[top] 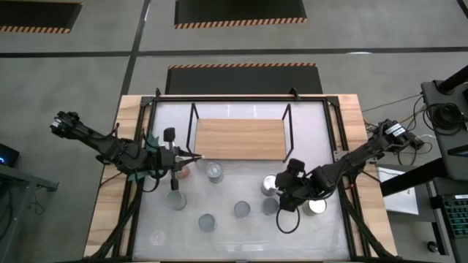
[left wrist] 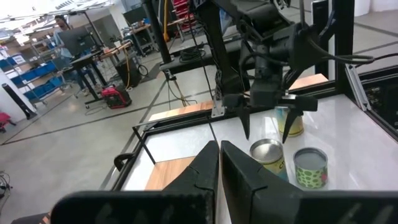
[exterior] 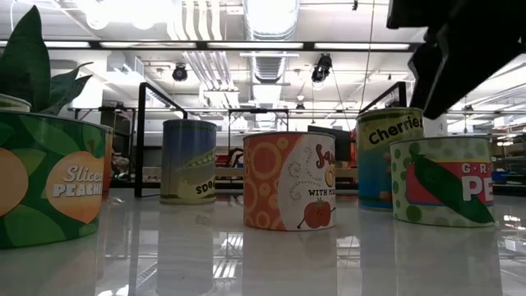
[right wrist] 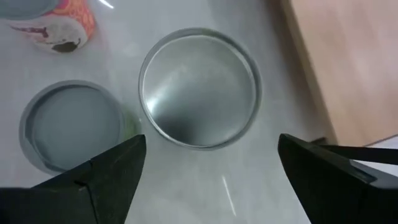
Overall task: Pick and place cans onto a shelf
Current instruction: Put the large canned cherries on the shelf
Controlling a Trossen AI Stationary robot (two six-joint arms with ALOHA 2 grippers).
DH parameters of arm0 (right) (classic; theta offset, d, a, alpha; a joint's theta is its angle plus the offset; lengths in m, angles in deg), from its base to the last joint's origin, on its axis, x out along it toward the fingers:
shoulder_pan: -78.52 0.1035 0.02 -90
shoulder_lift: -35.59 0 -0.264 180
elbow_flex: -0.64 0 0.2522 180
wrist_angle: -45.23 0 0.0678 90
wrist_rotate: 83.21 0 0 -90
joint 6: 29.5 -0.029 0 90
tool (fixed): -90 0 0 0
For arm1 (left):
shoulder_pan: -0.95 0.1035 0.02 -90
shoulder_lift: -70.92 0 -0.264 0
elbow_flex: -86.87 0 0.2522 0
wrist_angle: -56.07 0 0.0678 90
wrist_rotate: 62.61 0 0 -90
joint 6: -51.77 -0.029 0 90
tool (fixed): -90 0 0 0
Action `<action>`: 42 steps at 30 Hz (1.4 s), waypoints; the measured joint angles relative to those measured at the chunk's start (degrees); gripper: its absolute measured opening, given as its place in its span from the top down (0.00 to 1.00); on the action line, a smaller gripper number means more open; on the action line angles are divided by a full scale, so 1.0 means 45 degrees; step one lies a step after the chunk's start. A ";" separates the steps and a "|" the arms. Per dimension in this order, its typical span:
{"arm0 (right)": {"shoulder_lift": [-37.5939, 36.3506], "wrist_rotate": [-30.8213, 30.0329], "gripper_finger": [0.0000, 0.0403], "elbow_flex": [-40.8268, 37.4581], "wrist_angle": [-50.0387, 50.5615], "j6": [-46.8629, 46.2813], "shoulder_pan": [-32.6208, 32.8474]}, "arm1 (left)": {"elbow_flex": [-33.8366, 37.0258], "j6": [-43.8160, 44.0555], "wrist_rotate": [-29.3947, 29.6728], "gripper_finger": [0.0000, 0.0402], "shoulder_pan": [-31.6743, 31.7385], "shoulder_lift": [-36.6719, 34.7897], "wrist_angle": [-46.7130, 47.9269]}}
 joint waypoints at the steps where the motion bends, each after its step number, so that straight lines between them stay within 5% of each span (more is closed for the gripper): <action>1: 0.0000 0.0002 0.12 -0.0097 -0.0117 0.0002 0.0000 | 0.0000 0.0002 0.0000 1.00 0.0000 0.0000 0.0000; 10: -0.0010 -0.0349 0.12 -0.1218 -0.2764 0.0501 -0.0372 | 0.0000 -0.0001 0.0000 1.00 -0.0003 0.0002 0.0000; 27: -0.0023 -0.0583 0.25 -0.1116 -0.3388 0.1395 -0.0783 | 0.0005 -0.0001 -0.0004 1.00 -0.0005 0.0005 0.0005; 34: -0.0169 -0.0297 0.20 0.0925 -0.2596 0.3084 -0.2005 | 0.0005 -0.0223 -0.0005 1.00 -0.0003 0.0005 0.0005; 42: 0.0866 0.2634 0.22 0.4184 -0.2387 0.7029 -0.5741 | 0.0194 -0.0664 -0.0010 1.00 -0.0005 -0.0311 -0.0092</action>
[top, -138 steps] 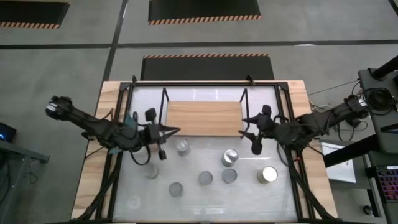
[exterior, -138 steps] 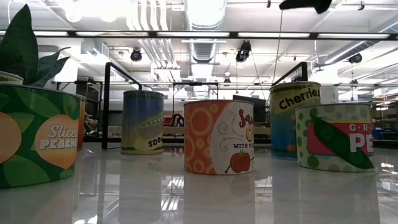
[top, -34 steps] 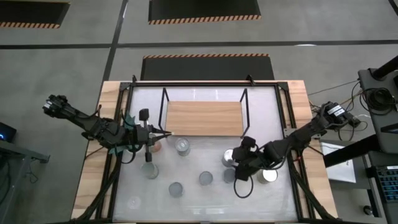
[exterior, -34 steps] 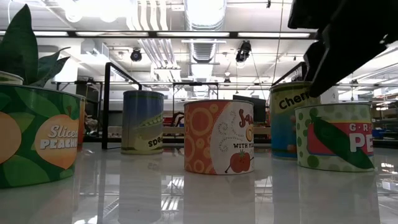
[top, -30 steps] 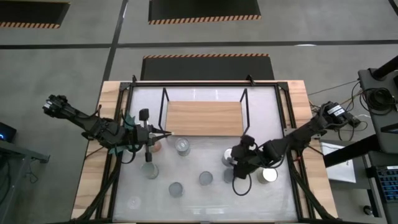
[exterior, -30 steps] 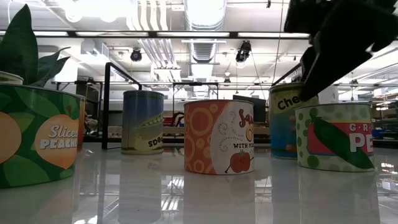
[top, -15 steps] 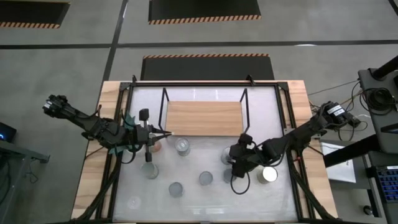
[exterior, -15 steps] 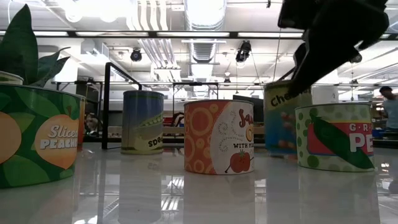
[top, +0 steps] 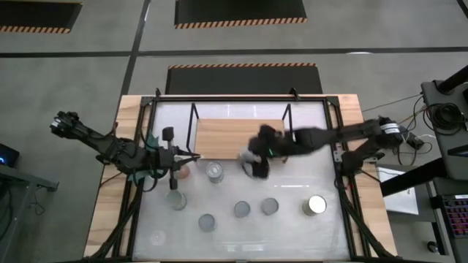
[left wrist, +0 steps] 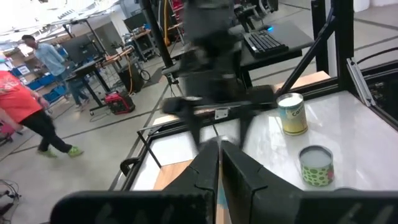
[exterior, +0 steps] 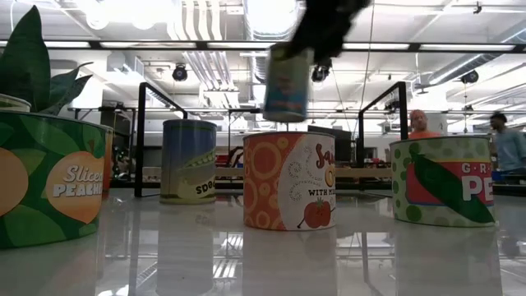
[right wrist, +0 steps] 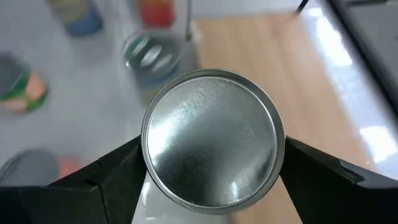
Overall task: Pick and place cans onto a shelf
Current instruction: Put the large canned cherries on the shelf
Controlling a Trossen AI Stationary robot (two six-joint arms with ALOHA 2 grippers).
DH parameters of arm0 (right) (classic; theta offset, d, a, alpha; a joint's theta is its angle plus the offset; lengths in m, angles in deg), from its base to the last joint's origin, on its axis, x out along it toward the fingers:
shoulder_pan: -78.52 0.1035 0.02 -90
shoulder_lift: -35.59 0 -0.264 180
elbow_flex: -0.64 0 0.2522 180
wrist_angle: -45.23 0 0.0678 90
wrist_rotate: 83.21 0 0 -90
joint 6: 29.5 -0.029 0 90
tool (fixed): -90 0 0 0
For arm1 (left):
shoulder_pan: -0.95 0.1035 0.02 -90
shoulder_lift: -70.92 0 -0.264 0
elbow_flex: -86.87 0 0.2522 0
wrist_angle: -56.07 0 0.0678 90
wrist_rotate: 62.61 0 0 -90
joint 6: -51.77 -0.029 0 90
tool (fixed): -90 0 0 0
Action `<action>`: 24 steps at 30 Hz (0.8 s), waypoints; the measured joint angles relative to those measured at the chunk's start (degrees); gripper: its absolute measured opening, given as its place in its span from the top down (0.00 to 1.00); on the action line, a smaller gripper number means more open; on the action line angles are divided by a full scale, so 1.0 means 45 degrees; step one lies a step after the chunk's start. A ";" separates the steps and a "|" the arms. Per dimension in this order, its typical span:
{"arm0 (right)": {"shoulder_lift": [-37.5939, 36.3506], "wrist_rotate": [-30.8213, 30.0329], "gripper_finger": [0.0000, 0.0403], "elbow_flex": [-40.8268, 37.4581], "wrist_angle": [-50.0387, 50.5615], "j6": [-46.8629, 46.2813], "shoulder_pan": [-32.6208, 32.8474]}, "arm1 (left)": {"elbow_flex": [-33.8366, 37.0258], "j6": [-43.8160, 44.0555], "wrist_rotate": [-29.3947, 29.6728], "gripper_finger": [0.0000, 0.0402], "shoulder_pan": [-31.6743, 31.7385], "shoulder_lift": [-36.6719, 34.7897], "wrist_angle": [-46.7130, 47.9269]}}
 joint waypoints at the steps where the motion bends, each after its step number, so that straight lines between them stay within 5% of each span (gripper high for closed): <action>1: 0.0268 0.0353 0.22 0.0409 -0.0035 0.0464 -0.0479 | 0.0086 -0.0002 0.0001 1.00 0.0000 -0.0095 0.0002; 9: 0.3247 0.3650 0.22 0.3257 -0.1263 0.3565 -0.2816 | 0.0758 -0.0008 0.0005 1.00 0.0000 -0.1095 -0.0352; 24: 0.7469 0.3824 0.22 0.7741 -0.0758 0.4820 -0.3104 | 0.1326 -0.0036 0.0005 1.00 0.0000 -0.1967 -0.0661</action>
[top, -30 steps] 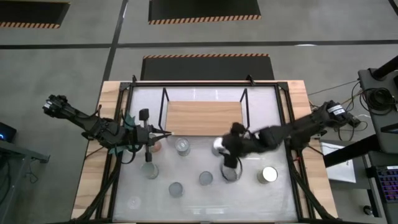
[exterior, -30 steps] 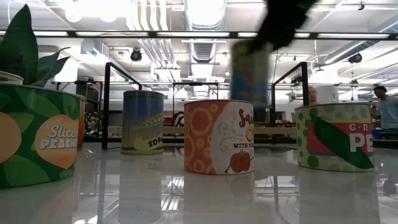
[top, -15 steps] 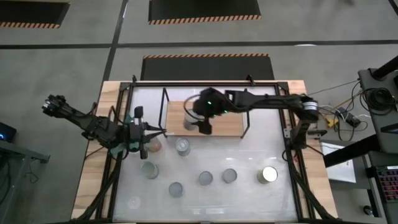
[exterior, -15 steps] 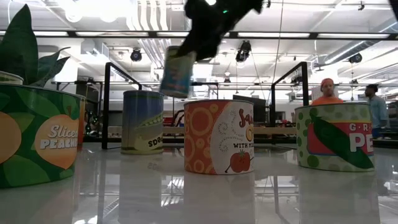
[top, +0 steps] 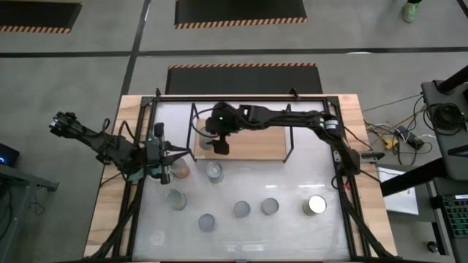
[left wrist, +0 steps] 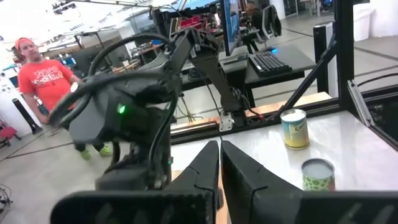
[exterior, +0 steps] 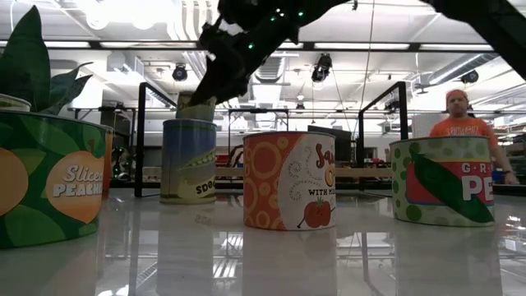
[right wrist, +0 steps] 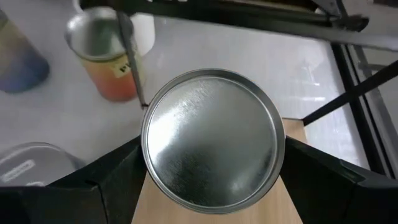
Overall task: Pick and place cans onto a shelf
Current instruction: Put the large canned cherries on the shelf
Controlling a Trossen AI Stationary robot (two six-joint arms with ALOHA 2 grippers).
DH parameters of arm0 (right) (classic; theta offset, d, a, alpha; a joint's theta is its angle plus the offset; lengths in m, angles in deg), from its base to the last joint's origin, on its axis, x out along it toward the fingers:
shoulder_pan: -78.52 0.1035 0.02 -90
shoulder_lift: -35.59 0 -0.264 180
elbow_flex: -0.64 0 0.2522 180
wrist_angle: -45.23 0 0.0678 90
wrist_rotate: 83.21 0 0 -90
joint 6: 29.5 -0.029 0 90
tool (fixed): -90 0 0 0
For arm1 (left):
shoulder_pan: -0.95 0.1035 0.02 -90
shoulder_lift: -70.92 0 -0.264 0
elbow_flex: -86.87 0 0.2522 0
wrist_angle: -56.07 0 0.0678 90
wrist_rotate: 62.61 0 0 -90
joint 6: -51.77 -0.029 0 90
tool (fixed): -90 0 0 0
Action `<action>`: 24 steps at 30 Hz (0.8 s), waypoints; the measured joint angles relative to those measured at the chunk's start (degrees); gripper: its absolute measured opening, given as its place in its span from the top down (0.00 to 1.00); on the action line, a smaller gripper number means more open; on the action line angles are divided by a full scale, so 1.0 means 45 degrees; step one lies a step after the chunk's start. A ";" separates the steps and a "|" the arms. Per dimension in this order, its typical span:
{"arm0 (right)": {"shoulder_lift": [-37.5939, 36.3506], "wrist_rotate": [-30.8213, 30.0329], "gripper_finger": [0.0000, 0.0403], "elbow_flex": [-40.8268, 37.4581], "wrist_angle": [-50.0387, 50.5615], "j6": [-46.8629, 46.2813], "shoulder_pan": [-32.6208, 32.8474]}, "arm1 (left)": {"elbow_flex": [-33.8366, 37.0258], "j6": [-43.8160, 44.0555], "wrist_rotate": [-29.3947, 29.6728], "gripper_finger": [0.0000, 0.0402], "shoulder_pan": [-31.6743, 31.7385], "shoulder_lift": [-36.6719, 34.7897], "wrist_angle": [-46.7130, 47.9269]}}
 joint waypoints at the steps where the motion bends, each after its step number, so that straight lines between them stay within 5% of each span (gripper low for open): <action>1: 0.0193 -0.0002 0.21 0.0286 0.0232 0.0041 -0.0004 | 0.0000 -0.0005 0.0000 1.00 0.0000 0.0000 0.0000; 16: 0.1210 -0.0028 0.21 0.1365 0.1440 0.0179 0.0011 | 0.0010 -0.0005 0.0000 1.00 -0.0002 -0.0019 0.0102; 24: 0.1187 -0.0032 0.10 0.1357 0.1421 0.0191 0.0015 | 0.0010 -0.0005 -0.0005 1.00 -0.0005 0.0034 0.0097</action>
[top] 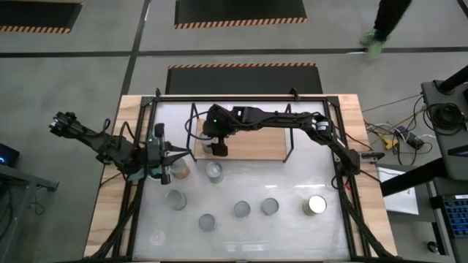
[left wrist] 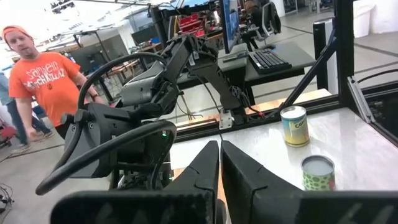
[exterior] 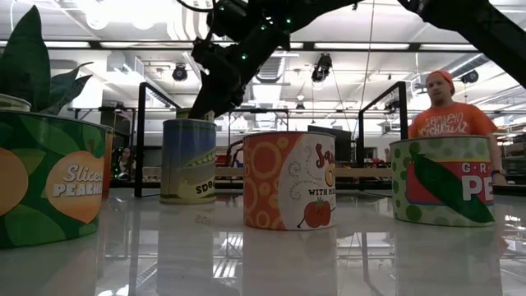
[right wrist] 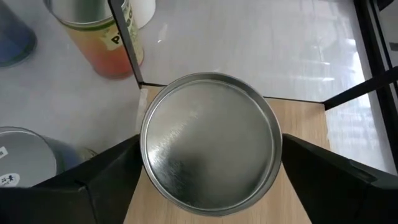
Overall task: Pick and place cans onto a shelf
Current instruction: Put the large canned cherries on the shelf, then put the top large canned peas on the shelf
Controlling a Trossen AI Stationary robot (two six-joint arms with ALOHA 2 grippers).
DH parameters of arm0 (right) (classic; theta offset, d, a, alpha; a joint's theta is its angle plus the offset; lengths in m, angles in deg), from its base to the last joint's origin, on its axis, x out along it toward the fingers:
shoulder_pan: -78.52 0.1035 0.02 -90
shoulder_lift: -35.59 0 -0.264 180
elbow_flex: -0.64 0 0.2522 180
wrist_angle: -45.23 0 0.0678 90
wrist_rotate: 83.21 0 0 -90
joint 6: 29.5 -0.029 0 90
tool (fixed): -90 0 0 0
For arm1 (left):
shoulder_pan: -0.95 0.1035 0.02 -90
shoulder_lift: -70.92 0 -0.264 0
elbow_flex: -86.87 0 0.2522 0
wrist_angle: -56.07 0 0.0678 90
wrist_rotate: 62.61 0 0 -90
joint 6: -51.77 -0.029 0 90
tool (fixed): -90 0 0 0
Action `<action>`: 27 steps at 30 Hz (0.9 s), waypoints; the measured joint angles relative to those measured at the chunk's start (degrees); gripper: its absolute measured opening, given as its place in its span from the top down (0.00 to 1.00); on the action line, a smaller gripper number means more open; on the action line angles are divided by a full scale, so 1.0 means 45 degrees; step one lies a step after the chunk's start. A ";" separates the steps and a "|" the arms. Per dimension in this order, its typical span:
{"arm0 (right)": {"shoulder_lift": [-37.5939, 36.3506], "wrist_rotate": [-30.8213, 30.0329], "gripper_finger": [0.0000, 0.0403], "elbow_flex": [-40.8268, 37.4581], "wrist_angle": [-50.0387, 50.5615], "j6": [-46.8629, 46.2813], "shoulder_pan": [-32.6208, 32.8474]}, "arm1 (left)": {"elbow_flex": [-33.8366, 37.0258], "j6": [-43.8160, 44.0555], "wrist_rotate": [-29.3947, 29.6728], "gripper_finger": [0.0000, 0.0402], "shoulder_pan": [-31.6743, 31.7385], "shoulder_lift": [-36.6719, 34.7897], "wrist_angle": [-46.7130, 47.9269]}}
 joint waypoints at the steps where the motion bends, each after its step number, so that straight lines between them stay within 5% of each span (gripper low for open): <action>1: -0.0019 -0.0004 0.09 -0.0005 0.0000 0.0014 0.0000 | 0.0000 0.0000 0.0000 1.00 0.0001 0.0003 0.0000; 7: -0.0477 -0.0109 0.09 0.0492 0.0464 -0.0027 0.0015 | 0.0000 0.0000 0.0000 1.00 0.0000 0.0024 -0.0005; 16: -0.2480 -0.0136 0.09 0.1428 0.4649 -0.1258 0.0611 | 0.0000 0.0814 0.0000 1.00 0.0000 0.0284 0.0000; 21: -0.4734 -0.1935 0.09 -0.0746 0.5037 -0.2596 0.2117 | -0.0100 0.1485 0.0000 1.00 0.0000 0.0913 0.0003; 27: -0.7164 -0.4118 0.09 -0.5202 0.1577 -0.3854 0.4626 | -0.0473 0.1783 -0.0015 1.00 -0.0005 0.1567 0.0230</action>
